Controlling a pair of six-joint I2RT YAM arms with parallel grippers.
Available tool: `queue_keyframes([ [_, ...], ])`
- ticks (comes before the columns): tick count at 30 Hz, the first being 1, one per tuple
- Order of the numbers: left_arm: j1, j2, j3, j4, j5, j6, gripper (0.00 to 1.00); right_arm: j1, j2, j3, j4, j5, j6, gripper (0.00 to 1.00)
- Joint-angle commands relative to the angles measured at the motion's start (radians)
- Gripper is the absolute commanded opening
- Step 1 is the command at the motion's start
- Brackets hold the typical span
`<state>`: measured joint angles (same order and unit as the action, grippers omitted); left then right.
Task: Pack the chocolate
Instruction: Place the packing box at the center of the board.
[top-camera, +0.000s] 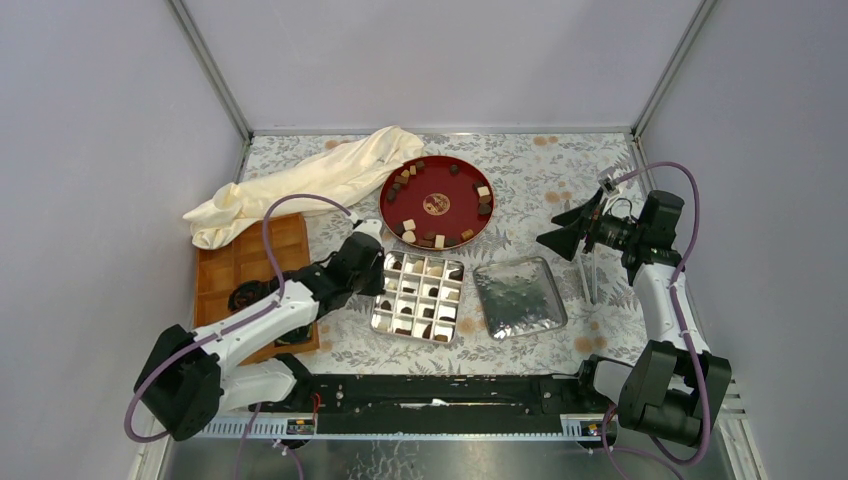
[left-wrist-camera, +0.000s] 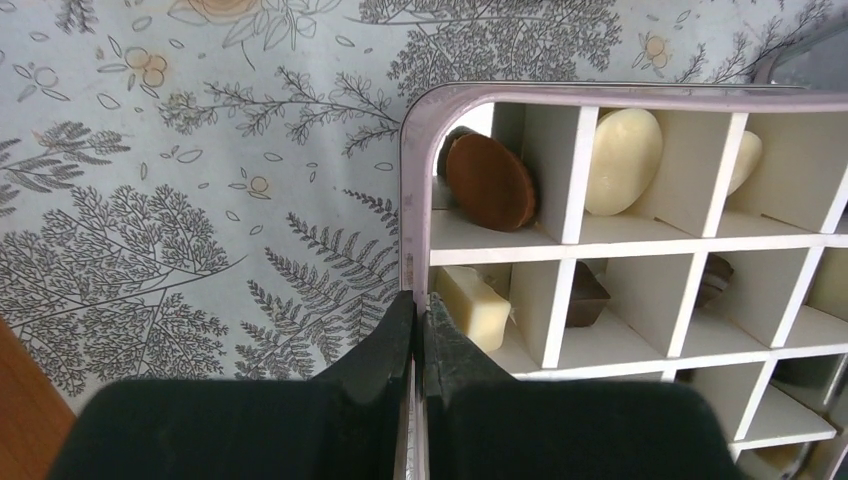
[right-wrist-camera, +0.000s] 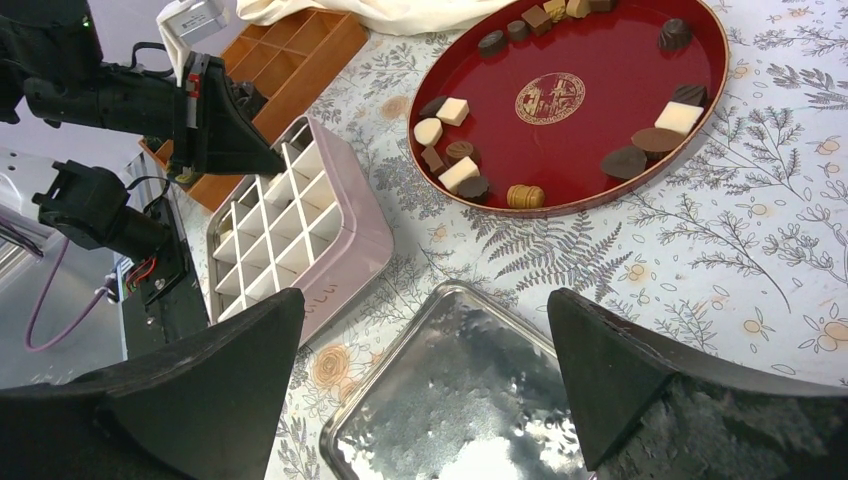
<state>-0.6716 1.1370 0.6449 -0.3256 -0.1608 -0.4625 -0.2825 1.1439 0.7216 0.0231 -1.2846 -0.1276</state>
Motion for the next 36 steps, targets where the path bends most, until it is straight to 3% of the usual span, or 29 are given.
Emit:
queue_keyframes([
  [1,0.016,0.016,0.033,0.074,0.081,-0.066,0.0,0.0,-0.006,0.051,-0.015,-0.015,-0.031,1.0],
  [14,0.021,0.21,0.109,0.054,0.084,-0.194,0.0,0.0,-0.018,0.072,-0.12,-0.015,-0.123,1.0],
  [15,0.021,0.217,0.113,0.067,0.106,-0.199,0.04,0.0,-0.019,0.077,-0.149,-0.018,-0.159,1.0],
  [16,0.022,0.228,0.116,0.077,0.126,-0.203,0.18,0.0,-0.019,0.084,-0.187,-0.032,-0.202,1.0],
  [18,0.021,0.241,0.123,0.086,0.145,-0.215,0.51,0.0,-0.014,0.11,-0.338,-0.073,-0.377,1.0],
  [19,0.021,0.242,0.124,0.091,0.148,-0.218,0.59,0.0,-0.007,0.139,-0.498,-0.094,-0.54,1.0],
  [22,0.022,0.229,0.123,0.092,0.152,-0.212,0.68,0.016,0.038,0.219,-0.957,-0.093,-1.1,1.0],
  [24,0.022,0.207,0.119,0.089,0.152,-0.2,0.71,0.04,0.068,0.229,-1.151,-0.064,-1.398,1.0],
  [28,0.026,0.107,0.115,0.068,0.156,-0.135,0.77,0.159,0.101,0.171,-1.308,0.085,-1.798,0.96],
  [31,0.037,-0.004,0.099,0.067,0.192,-0.058,0.84,0.25,0.075,0.09,-1.244,0.189,-1.816,0.93],
  [36,0.071,-0.203,0.088,0.107,0.359,0.135,0.98,0.439,-0.017,-0.032,-0.925,0.442,-1.501,0.92],
])
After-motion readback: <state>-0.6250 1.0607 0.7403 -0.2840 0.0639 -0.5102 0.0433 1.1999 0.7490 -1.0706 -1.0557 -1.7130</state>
